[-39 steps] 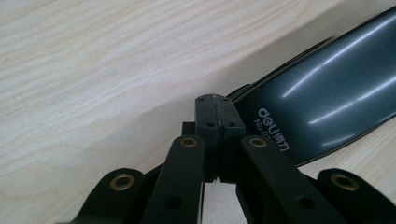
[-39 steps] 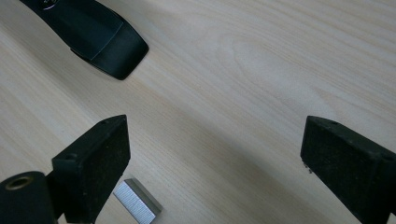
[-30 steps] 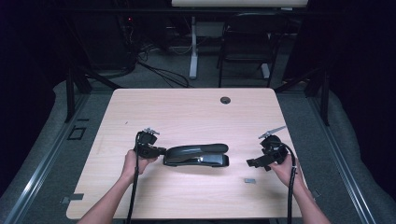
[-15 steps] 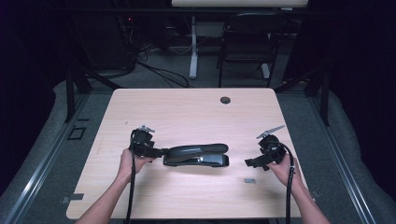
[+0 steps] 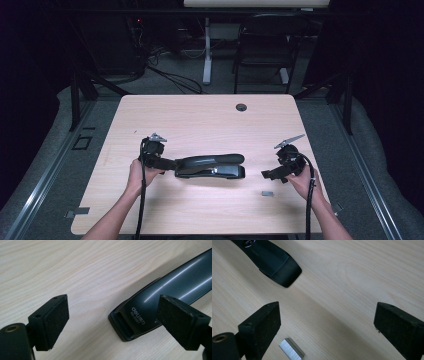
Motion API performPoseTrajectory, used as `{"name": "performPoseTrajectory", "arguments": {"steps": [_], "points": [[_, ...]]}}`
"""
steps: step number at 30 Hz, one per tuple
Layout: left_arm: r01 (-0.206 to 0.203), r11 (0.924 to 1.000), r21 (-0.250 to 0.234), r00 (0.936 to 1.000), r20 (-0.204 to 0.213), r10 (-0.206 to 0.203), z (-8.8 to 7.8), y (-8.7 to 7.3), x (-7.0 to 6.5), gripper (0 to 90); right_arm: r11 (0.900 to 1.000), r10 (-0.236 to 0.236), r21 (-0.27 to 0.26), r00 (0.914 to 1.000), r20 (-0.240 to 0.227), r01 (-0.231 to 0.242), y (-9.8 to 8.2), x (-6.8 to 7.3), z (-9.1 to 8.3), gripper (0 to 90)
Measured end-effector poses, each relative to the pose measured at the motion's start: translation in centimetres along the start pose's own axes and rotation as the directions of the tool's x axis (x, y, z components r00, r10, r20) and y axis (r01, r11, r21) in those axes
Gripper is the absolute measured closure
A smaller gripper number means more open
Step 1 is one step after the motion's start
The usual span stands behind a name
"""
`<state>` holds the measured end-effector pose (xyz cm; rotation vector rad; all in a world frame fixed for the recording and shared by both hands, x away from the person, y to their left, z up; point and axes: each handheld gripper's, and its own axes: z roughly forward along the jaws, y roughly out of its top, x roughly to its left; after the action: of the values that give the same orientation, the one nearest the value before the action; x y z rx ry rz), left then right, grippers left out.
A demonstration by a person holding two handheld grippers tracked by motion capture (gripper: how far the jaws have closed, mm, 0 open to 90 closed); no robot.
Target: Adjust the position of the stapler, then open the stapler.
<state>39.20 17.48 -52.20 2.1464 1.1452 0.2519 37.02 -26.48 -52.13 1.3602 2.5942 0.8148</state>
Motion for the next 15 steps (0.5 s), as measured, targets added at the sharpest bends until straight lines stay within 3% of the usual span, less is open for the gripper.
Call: {"name": "performPoseTrajectory", "arguments": {"steps": [9,15], "points": [[-0.049,0.9984,-0.027,0.9987,0.012,0.049,-0.3,0.3,-1.3,11.9,1.000,-0.011,0.004,0.9999,0.002,0.011,0.0,0.4,0.2,6.7],[-0.079,0.9963,-0.034,0.9959,0.042,0.080,-0.5,0.3,-2.1,14.5,1.000,-0.026,0.007,0.9997,-0.002,0.026,0.1,0.5,0.3,7.3]]}}
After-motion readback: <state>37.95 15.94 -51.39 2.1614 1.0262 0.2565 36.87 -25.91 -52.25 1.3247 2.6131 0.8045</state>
